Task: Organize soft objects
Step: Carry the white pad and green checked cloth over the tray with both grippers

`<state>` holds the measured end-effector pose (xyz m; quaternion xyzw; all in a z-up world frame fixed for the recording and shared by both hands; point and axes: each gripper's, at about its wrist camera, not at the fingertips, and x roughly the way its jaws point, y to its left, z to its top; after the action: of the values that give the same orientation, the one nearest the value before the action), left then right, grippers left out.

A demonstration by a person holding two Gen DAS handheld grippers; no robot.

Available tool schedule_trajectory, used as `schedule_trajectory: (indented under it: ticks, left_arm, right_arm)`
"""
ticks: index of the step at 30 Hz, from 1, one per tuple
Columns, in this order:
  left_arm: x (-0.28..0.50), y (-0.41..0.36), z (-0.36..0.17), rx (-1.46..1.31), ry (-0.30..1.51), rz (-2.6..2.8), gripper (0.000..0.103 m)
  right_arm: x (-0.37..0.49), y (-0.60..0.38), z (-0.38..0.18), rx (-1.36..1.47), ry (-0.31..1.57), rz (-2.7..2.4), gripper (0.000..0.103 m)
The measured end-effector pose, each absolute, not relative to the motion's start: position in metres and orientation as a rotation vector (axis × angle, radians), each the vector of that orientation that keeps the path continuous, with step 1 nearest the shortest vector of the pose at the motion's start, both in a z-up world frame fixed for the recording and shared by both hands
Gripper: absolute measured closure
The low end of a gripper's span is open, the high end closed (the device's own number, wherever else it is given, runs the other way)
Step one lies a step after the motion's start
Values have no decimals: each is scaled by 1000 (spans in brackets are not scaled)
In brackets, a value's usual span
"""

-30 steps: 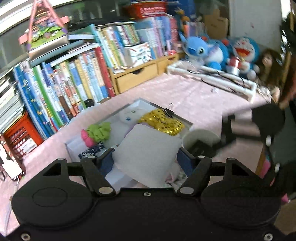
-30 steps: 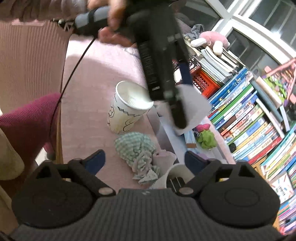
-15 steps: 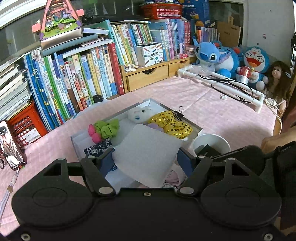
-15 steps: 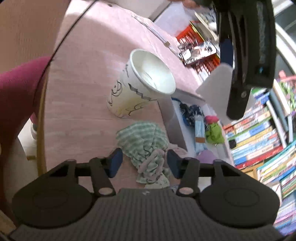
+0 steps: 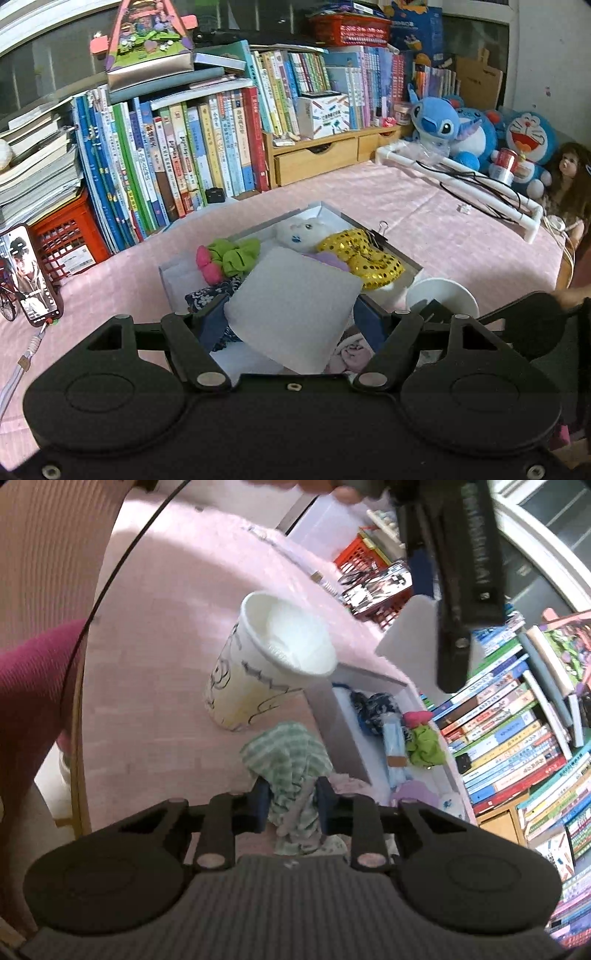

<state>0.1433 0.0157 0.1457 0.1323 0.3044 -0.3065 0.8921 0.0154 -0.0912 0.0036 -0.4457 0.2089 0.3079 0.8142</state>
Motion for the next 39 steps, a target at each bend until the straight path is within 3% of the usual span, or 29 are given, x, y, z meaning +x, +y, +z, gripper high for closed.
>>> schedule_trajectory:
  ticks: [20,39]
  left_arm:
    - [175,31,156,132,610,-500,32]
    - [221,22,124,97,766,-479,32]
  right_arm:
    - [25,-135,77,-516,341,537,73]
    - [101,-209,99,-96,471,368,73]
